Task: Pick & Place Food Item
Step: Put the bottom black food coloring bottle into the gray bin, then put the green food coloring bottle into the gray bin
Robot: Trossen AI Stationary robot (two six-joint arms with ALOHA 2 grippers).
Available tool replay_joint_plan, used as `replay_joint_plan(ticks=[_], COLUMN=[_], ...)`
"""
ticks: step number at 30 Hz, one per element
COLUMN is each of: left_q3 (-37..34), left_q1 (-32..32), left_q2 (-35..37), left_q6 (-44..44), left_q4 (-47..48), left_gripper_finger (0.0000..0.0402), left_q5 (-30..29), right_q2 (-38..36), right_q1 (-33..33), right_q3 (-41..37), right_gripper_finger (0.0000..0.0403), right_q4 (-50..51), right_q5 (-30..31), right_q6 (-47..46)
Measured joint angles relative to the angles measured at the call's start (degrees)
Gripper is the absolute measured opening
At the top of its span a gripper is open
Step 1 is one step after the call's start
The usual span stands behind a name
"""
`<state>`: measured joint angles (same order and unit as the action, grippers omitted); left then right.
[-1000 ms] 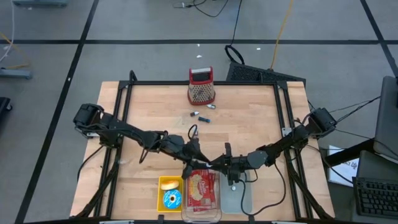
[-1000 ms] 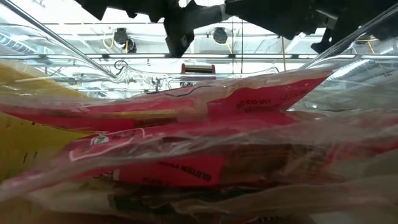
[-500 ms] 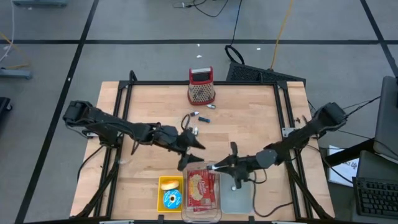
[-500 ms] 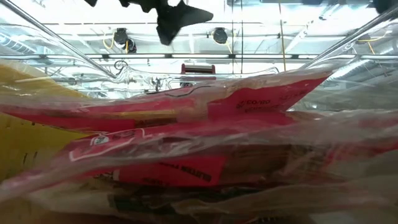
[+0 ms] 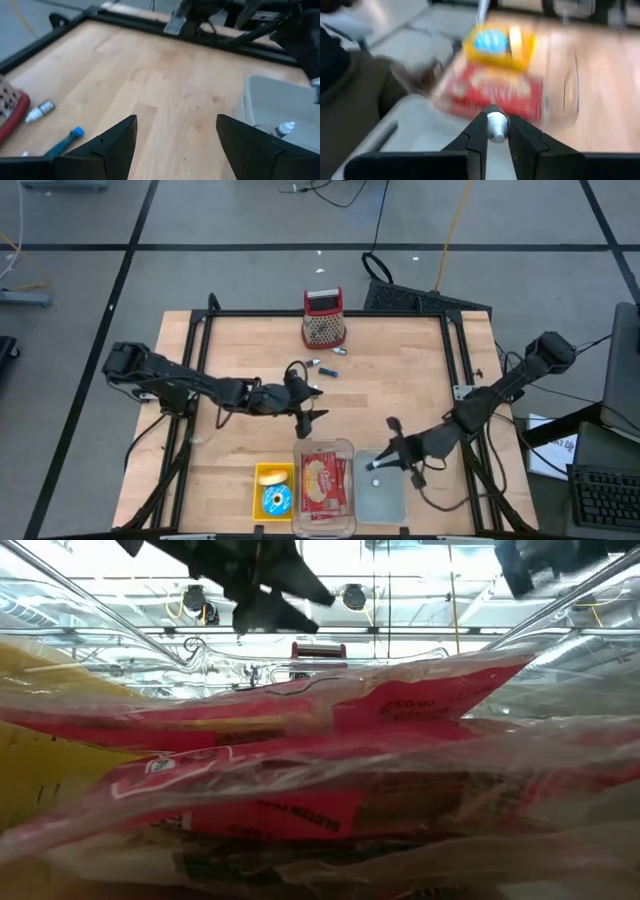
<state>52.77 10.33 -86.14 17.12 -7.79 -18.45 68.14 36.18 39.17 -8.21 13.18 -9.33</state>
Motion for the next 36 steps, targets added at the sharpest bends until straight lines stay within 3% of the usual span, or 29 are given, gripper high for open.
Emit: replay_joint_plan(ticks=[9,27,36], left_q3=[0.02,0.04,0.04], left_q1=[-0.25,-0.07,-0.07], left_q2=[-3.65,-4.55,-4.55], left_q6=[1.49,3.35,4.44], left_q4=[-0.13,-0.57,-0.54], left_gripper_finger=[0.0278,0.0283,0.0283], left_q5=[0.34,0.50,0.54], right_q2=[2.82,2.82,2.77], right_q1=[-0.17,-0.17,-0.19], right_q3=[0.03,0.03,0.05], right_gripper_finger=[0.0045,0.0097,0.0095], right_q4=[10.93,7.78,5.03], right_q5=[-2.31,-2.99,-2.88], right_q6=[-10.84,-10.86,-9.44])
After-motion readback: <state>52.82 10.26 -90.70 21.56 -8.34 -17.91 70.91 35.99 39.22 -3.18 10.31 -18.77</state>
